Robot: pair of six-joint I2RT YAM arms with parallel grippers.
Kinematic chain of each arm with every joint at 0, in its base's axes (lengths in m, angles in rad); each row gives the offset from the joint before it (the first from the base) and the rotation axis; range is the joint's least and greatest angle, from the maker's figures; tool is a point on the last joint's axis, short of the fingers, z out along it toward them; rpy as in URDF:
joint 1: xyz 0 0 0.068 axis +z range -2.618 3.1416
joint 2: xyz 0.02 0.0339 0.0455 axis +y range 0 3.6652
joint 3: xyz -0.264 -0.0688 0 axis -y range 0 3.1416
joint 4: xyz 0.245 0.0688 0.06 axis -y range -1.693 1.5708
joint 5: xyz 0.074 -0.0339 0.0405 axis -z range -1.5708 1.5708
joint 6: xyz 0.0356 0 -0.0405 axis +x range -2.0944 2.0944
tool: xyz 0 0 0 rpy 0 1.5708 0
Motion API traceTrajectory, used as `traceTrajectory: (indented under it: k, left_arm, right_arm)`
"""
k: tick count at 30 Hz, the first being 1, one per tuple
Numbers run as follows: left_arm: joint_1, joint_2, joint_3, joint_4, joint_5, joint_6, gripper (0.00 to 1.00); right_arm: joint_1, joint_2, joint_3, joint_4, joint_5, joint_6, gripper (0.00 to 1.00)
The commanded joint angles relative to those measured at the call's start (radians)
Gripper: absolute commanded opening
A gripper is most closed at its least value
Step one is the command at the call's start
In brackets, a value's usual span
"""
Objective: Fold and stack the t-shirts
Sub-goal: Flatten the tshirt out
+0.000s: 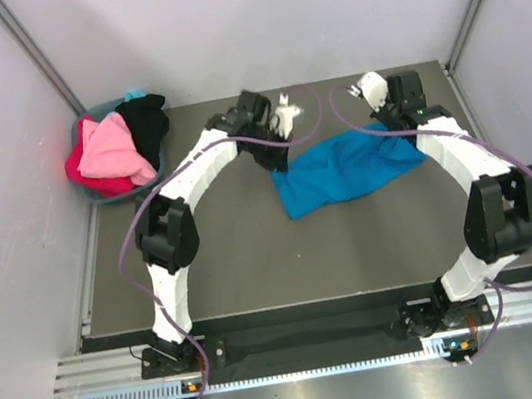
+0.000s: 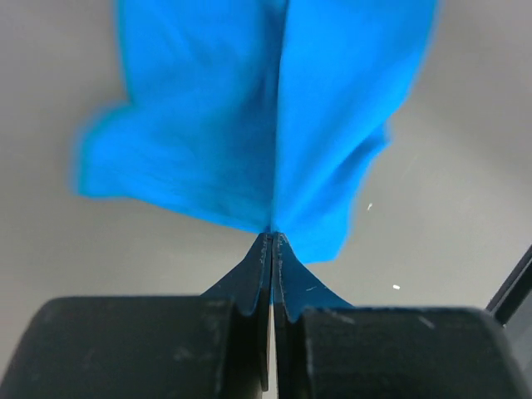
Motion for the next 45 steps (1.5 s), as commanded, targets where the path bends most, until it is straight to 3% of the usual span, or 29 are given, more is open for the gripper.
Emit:
traceTrajectory:
  k: [1,5,8,13,16,18,27,32,38,45]
  left_arm:
    - [0.005,-0.177,0.183,-0.07,0.023,0.116,0.0]
    - [0.001,-0.181,0.322,-0.201,0.083,0.157,0.0]
    - [-0.028,-0.191,0.354,-0.348,0.124,0.206,0.0]
    - [-0.126,-0.252,0.12,-0.509,0.19,0.28,0.0]
    - [-0.159,-0.273,-0.043,-0.523,0.221,0.292,0.23]
    - [-0.156,-0.272,-0.049,-0.524,0.227,0.298,0.3]
    - [-0.094,-0.171,-0.003,-0.156,-0.179,0.213,0.36]
    - [-0.088,-0.045,0.04,-0.184,-0.192,0.246,0.45]
    - [-0.088,-0.007,-0.083,-0.04,-0.203,0.234,0.44]
    - [-0.088,0.064,-0.048,-0.012,-0.252,0.21,0.43]
  right_arm:
    - [-0.023,0.076,0.16,0.049,0.0,0.075,0.0]
    - [-0.058,0.176,0.365,0.028,0.017,0.144,0.0]
    - [-0.073,0.193,0.412,0.003,0.018,0.163,0.0]
    - [-0.113,0.081,0.272,-0.003,0.009,0.119,0.0]
    - [-0.127,0.032,0.163,0.0,0.003,0.114,0.0]
    - [-0.158,0.011,0.113,-0.008,0.003,0.115,0.0]
    - [-0.158,-0.002,0.096,-0.029,-0.011,0.166,0.0]
    - [-0.158,0.01,0.102,-0.037,-0.015,0.162,0.0]
    - [-0.158,0.032,0.114,-0.037,-0.015,0.158,0.0]
    - [-0.158,0.043,0.116,-0.042,-0.017,0.158,0.0]
